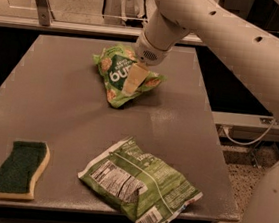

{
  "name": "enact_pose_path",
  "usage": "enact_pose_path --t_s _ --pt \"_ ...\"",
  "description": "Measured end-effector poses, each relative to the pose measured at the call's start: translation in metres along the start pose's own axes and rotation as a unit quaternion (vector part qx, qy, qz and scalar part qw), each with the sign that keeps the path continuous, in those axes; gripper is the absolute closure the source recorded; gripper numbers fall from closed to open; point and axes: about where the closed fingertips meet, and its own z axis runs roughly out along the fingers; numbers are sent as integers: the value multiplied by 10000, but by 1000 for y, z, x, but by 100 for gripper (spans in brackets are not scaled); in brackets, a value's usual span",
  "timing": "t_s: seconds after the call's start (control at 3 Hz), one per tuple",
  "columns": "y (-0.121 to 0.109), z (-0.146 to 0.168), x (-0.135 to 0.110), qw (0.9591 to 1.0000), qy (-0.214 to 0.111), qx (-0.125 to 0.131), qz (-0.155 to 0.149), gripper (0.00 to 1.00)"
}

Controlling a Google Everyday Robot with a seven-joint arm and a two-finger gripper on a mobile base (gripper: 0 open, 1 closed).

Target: Move green rice chip bag near sponge

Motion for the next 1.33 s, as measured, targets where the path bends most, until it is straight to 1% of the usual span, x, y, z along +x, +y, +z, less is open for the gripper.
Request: enact_pose_path --t_s 0.33,0.67,1.0,1.33 --pt "0 3 -6 9992 -185 -322 -124 43" --pt "9 -7 -21 9967 -319 -564 -489 65" --pt "19 -24 -35 9921 -578 -734 -834 89" --pt "25 -47 -44 9863 -977 -847 -1024 100"
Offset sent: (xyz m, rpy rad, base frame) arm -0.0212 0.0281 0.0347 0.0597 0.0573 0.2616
